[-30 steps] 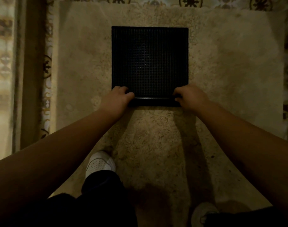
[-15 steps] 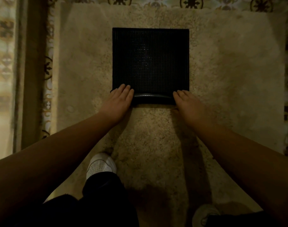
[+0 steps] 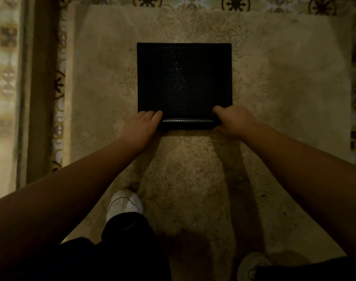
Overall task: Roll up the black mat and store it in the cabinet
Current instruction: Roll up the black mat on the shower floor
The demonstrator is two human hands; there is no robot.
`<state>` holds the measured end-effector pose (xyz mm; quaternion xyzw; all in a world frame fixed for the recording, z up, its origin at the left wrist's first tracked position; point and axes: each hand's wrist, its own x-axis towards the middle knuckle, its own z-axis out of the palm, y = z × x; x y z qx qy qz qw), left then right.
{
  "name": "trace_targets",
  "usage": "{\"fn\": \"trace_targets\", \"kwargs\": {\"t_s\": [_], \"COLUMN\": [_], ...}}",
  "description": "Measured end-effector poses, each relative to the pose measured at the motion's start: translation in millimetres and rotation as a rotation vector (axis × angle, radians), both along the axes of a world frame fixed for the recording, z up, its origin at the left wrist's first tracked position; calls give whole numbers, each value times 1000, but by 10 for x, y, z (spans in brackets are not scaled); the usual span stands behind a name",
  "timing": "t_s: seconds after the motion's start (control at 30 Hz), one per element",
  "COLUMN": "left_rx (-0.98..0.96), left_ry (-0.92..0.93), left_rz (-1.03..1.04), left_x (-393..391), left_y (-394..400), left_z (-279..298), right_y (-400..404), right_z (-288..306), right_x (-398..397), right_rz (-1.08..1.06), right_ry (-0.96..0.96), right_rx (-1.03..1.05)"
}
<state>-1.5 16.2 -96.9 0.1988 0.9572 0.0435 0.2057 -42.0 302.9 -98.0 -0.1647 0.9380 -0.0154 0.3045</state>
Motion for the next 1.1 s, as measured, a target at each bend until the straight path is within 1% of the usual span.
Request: {"fn": "trace_targets", "kwargs": {"t_s": [0.13, 0.27, 0.37, 0.43, 0.47, 0.5, 0.57, 0.6, 0.63, 0.67, 0.77, 0.83, 0.9, 1.0, 1.1], "left_rx": [7, -75, -39, -14, 4, 28, 83, 98, 108, 115, 97, 15, -58, -47, -39], "left_ry": [-16, -2, -52, -81, -85, -87, -102, -114, -126, -136, -129, -51, 25, 95, 99], "left_rz": [-12, 8, 54, 46, 63, 98, 160, 165, 160, 161, 142, 61, 34, 55, 7], "left_x": [139, 111, -30, -112, -146, -174, -214, -230, -241, -251, -279, -263, -208, -177, -224], "left_y": [-5, 85, 120, 126, 120, 114, 107, 104, 99, 93, 89, 108, 118, 103, 69], "left_z": [19, 23, 44, 65, 77, 88, 102, 109, 114, 118, 133, 114, 82, 48, 39], "right_y": [-8, -14, 13, 54, 77, 97, 120, 106, 84, 67, 30, 41, 55, 56, 58], "right_z": [-11, -19, -33, -30, -21, -10, 3, -2, -4, -14, -22, -37, -66, -122, -166], "right_x": [-75, -203, -283, -256, -198, -110, 149, 283, 399, 468, 403, 320, 290, 233, 49], "right_rz": [17, -82, -132, -147, -161, -201, -238, -183, -106, -48, -4, 35, 59, -52, -163], "right_ry": [-145, -296, -353, -315, -264, -189, 62, 188, 269, 307, 293, 286, 270, 205, 122], "right_rx": [-23, -89, -113, -145, -167, -199, -284, -305, -310, -309, -235, -197, -203, -240, -253]}}
